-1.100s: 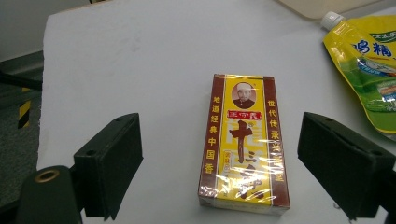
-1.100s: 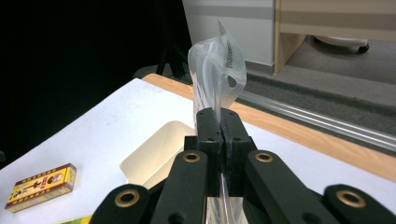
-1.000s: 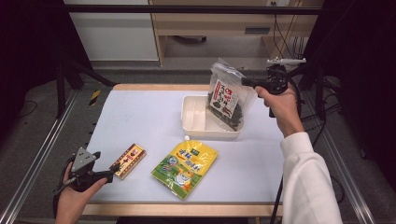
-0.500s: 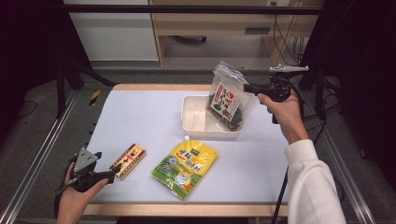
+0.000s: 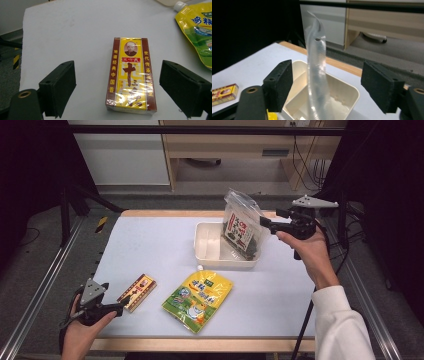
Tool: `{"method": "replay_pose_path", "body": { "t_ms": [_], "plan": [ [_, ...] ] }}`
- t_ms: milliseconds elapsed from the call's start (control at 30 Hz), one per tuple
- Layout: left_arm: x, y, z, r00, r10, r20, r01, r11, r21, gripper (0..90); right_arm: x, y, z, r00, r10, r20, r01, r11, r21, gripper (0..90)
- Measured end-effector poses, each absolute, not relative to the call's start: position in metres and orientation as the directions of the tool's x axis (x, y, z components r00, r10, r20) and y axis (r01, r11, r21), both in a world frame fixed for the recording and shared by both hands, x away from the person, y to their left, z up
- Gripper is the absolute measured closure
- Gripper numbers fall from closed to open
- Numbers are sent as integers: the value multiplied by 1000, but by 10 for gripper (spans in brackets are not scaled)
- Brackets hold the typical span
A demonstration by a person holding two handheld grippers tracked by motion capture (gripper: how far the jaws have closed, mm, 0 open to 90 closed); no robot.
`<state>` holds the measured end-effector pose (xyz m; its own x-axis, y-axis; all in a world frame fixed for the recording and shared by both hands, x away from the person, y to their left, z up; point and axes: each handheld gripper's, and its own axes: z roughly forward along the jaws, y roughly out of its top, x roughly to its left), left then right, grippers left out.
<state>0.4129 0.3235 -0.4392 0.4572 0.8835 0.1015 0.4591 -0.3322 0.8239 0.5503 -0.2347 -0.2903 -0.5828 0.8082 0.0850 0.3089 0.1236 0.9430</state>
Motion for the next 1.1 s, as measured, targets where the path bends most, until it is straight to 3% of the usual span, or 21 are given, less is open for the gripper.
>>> {"method": "replay_pose_path", "body": {
  "t_ms": [167, 400, 667, 700, 933, 967, 1100],
  "plan": [
    [412, 323, -439, 454, 884, 106, 458, -334, 824, 133, 531, -235, -290, -563, 825, 41, 286, 149, 947, 138],
    [411, 318, -438, 453, 885, 112, 441, -331, 834, 123, 496, -238, -305, -523, 852, 29, 276, 137, 951, 152],
    [410, 312, -440, 463, 877, 125, 433, -347, 832, 112, 456, -216, -341, -502, 865, 17, 342, 181, 922, 267],
    [410, 309, -441, 473, 872, 129, 433, -357, 828, 109, 453, -205, -349, -510, 860, 21, 359, 191, 914, 321],
    [408, 300, -442, 492, 857, 154, 420, -388, 820, 108, 456, -171, -375, -541, 840, 28, 408, 233, 883, 430],
    [407, 299, -442, 499, 851, 163, 416, -400, 817, 108, 461, -159, -387, -557, 830, 36, 425, 247, 871, 504],
    [408, 298, -441, 500, 850, 164, 415, -402, 816, 108, 468, -147, -404, -559, 828, 48, 451, 255, 855, 544]
  ]
}}
